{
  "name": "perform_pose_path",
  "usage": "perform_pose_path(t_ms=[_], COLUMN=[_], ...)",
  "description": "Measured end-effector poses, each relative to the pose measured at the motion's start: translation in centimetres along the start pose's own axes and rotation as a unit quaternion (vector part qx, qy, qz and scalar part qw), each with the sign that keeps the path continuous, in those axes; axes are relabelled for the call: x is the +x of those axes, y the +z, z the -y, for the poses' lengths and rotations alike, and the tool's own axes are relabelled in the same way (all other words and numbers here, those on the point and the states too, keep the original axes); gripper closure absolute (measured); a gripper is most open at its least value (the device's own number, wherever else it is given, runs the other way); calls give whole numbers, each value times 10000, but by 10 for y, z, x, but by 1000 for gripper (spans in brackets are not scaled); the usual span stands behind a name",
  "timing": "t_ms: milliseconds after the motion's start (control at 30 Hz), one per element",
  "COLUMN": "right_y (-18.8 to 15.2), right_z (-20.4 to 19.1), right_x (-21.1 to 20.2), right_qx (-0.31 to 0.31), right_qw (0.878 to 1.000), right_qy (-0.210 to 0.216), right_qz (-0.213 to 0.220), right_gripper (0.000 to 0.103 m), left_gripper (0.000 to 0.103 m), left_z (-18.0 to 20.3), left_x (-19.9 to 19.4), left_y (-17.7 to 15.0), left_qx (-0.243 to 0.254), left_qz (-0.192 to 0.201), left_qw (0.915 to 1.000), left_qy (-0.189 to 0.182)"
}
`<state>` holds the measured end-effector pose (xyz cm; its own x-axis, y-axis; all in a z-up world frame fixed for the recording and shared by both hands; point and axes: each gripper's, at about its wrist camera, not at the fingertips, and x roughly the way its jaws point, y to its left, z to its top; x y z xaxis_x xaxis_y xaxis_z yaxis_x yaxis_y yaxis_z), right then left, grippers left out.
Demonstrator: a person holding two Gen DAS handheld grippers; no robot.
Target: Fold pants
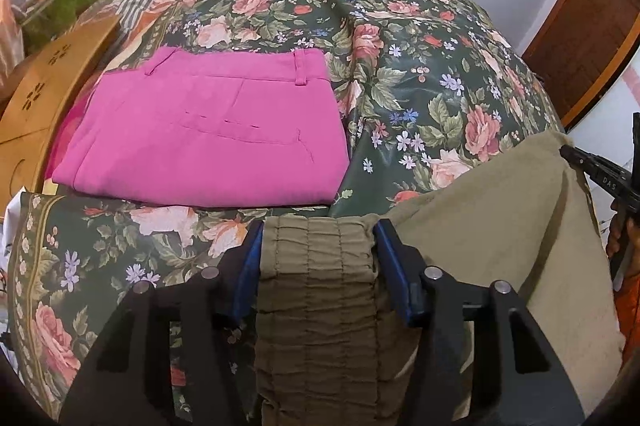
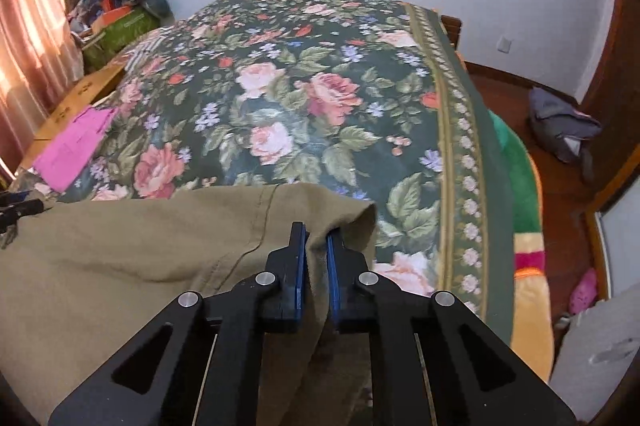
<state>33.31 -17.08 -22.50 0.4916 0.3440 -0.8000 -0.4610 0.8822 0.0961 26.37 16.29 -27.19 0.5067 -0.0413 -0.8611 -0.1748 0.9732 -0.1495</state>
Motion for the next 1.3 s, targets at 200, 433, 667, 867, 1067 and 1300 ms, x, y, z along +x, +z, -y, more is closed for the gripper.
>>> perform_pose_path(t_ms=[200, 433, 667, 867, 1067, 1300], right_y=[1, -12, -41, -71, -96, -125], right_z=[8, 12, -23, -66, -101, -105], right_x=[-24, -93, -153, -174, -160, -122], right_qx=[95, 27, -58, -248, -293, -312], right_qw=[9987, 9973, 9976, 9974, 9973, 9983], right_qy=[-488, -659, -314, 132, 512, 423], right_qz=[53, 319, 612, 657, 428, -256], right_gripper=[92, 87, 66, 56, 56, 56], left_gripper=[47, 35, 14, 8, 8, 8], left_z=[10, 9, 0, 1, -5, -10], left_x=[-25, -84, -126, -132, -114, -97], left_y=[1, -13, -57, -99, -133, -151], left_qx=[274, 390, -79, -418, -1120, -1643], left_qz=[143, 545, 582, 354, -66, -226], left_qw=[9991, 9962, 9980, 9984, 9898, 9745], left_qy=[287, 560, 232, -130, -873, -1512])
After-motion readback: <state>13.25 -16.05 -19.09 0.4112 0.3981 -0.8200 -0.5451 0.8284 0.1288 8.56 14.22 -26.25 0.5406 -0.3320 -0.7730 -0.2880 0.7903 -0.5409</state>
